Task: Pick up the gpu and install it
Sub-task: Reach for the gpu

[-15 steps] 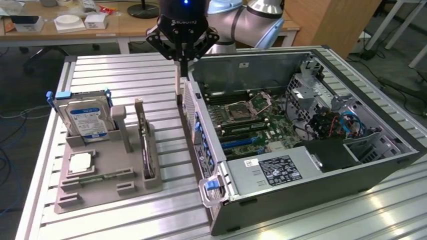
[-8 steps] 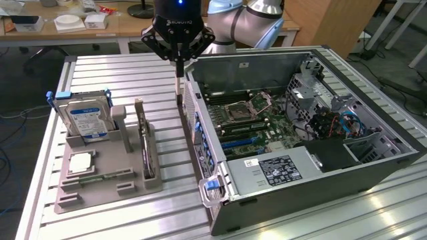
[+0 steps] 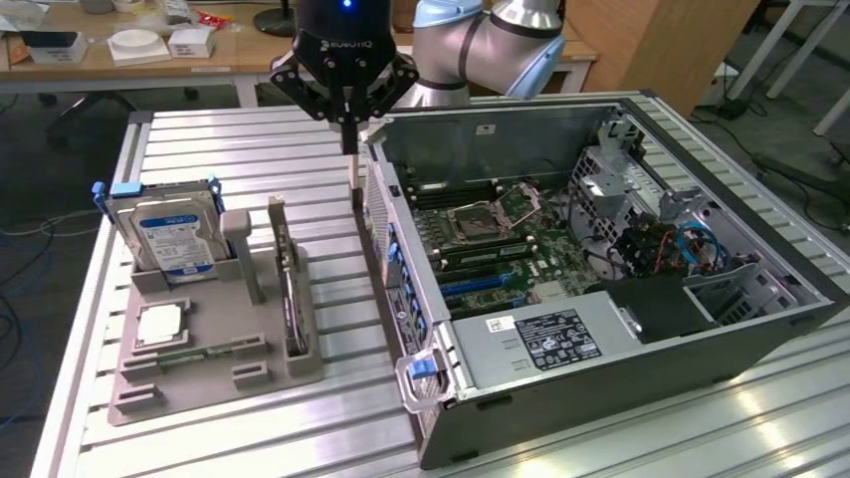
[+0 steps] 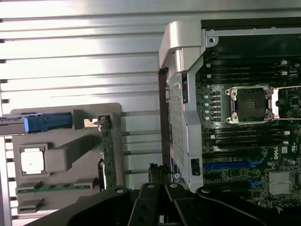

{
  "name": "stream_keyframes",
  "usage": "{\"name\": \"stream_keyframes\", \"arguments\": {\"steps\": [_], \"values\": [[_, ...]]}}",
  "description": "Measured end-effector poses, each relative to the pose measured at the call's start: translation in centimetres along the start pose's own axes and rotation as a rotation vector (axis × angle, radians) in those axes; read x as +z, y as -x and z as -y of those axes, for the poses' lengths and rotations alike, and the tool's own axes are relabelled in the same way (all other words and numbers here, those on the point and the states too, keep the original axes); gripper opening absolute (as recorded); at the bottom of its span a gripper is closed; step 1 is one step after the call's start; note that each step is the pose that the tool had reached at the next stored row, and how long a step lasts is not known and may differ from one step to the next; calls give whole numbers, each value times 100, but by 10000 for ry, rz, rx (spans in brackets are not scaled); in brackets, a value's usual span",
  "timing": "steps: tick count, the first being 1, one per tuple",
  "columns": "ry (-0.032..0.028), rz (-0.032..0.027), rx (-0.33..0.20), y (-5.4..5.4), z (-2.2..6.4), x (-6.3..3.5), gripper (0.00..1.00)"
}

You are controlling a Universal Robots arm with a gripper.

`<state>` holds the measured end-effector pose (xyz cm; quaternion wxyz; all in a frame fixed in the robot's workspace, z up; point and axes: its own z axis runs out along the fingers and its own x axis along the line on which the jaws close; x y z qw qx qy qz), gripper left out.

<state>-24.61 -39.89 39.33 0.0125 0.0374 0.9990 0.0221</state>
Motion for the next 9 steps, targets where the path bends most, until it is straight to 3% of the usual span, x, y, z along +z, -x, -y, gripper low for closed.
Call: {"name": "stream_keyframes", "arguments": {"steps": [9], "values": [[1,0,0,-94,7,-2,10]]}}
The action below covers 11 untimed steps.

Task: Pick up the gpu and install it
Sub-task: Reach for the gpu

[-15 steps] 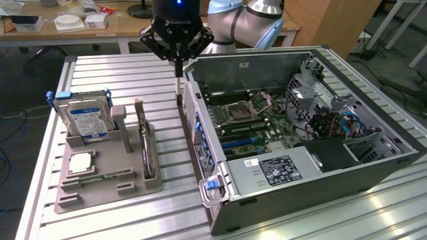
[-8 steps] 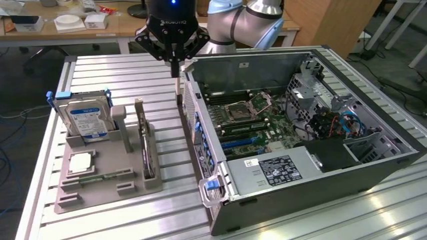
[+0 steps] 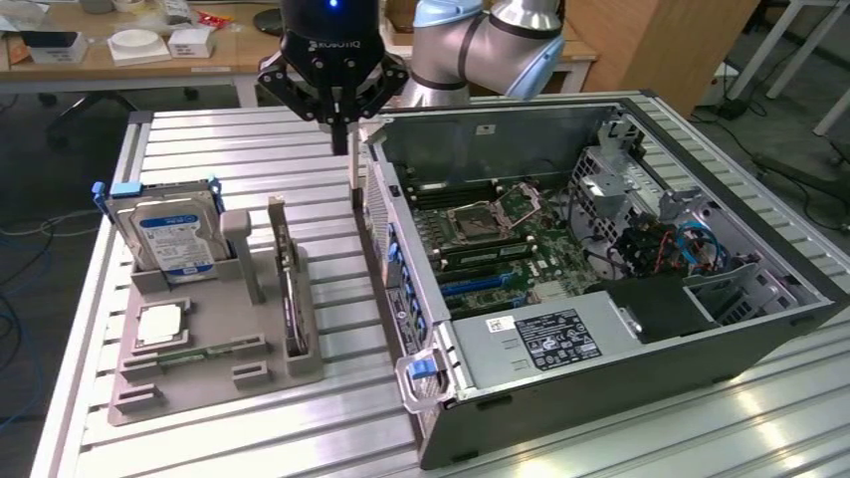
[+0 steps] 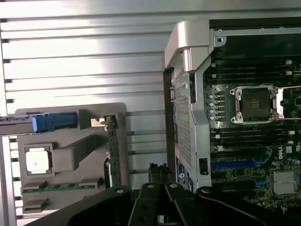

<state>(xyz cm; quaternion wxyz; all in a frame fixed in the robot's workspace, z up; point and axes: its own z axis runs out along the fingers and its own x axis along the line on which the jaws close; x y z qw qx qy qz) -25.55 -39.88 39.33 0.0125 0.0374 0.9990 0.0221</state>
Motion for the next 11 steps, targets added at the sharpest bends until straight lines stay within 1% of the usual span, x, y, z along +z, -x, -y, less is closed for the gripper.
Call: {"name": "stream_keyframes", "arguments": {"steps": [11], "values": [[0,1,-1,-114,9,-3,10]]}}
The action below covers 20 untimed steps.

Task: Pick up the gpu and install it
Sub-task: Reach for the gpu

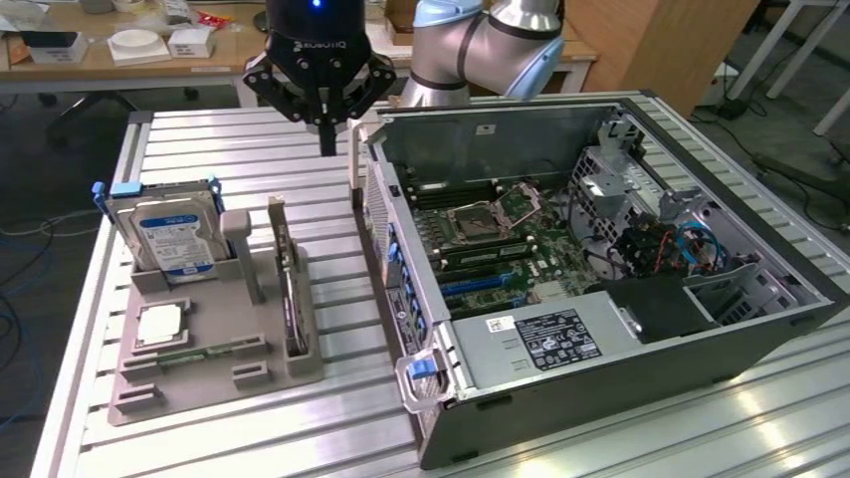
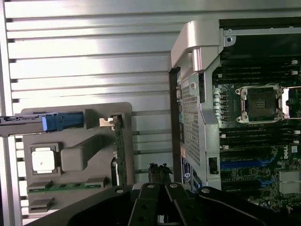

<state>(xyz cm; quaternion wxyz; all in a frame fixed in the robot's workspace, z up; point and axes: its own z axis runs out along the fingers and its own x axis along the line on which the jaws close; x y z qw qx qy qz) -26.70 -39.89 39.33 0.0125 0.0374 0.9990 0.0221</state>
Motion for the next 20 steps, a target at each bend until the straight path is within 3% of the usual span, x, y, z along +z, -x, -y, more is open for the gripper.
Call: {"name": "stream_keyframes", "arguments": {"steps": [20], "values": [[0,0,0,-221,16,-6,10]]}}
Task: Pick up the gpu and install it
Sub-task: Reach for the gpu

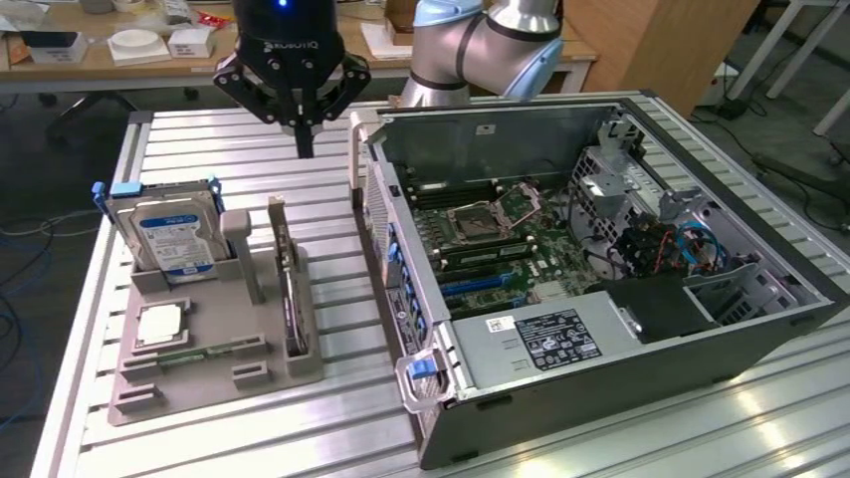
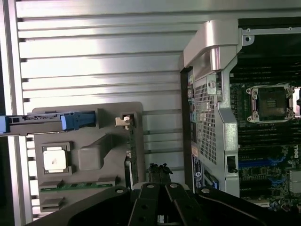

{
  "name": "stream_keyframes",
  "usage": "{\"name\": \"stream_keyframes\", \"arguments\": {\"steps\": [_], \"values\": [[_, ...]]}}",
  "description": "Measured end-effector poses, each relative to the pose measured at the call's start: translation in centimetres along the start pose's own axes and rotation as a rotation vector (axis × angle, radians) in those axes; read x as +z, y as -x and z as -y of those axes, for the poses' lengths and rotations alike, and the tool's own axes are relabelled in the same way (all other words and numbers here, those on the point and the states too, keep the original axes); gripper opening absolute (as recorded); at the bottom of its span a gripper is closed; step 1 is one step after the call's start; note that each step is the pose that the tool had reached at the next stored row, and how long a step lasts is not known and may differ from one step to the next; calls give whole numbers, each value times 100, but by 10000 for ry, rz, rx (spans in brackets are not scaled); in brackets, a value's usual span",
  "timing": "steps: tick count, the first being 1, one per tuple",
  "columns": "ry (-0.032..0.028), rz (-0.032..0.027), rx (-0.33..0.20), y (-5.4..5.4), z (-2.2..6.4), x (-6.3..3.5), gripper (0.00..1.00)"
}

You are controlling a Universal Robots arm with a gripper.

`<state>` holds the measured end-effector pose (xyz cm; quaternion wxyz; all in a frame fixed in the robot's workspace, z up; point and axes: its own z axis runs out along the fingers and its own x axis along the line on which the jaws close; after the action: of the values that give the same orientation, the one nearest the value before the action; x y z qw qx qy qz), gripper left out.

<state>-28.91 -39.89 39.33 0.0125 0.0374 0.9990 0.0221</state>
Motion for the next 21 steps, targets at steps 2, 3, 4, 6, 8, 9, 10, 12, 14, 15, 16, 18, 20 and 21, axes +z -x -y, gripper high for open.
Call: {"name": "stream_keyframes", "arguments": {"steps": [2,3,4,6,8,9,10,12,14,15,16,18,20,21], "values": [[0,0,0,-24,2,-1,10],[0,-1,0,-37,3,-1,10],[0,-1,0,-49,4,-2,10],[-1,-1,0,-75,5,-3,10],[0,-1,1,-101,7,-3,10],[0,0,1,-114,8,-3,10],[-1,-1,1,-127,9,-4,10],[-1,-1,0,-153,11,-5,10],[0,0,1,-180,13,-5,10],[0,-1,0,-193,14,-5,10],[0,-1,0,-206,15,-6,10],[-1,-1,1,-232,17,-6,10],[-1,-1,0,-257,19,-7,10],[-1,0,0,-270,20,-7,10]]}}
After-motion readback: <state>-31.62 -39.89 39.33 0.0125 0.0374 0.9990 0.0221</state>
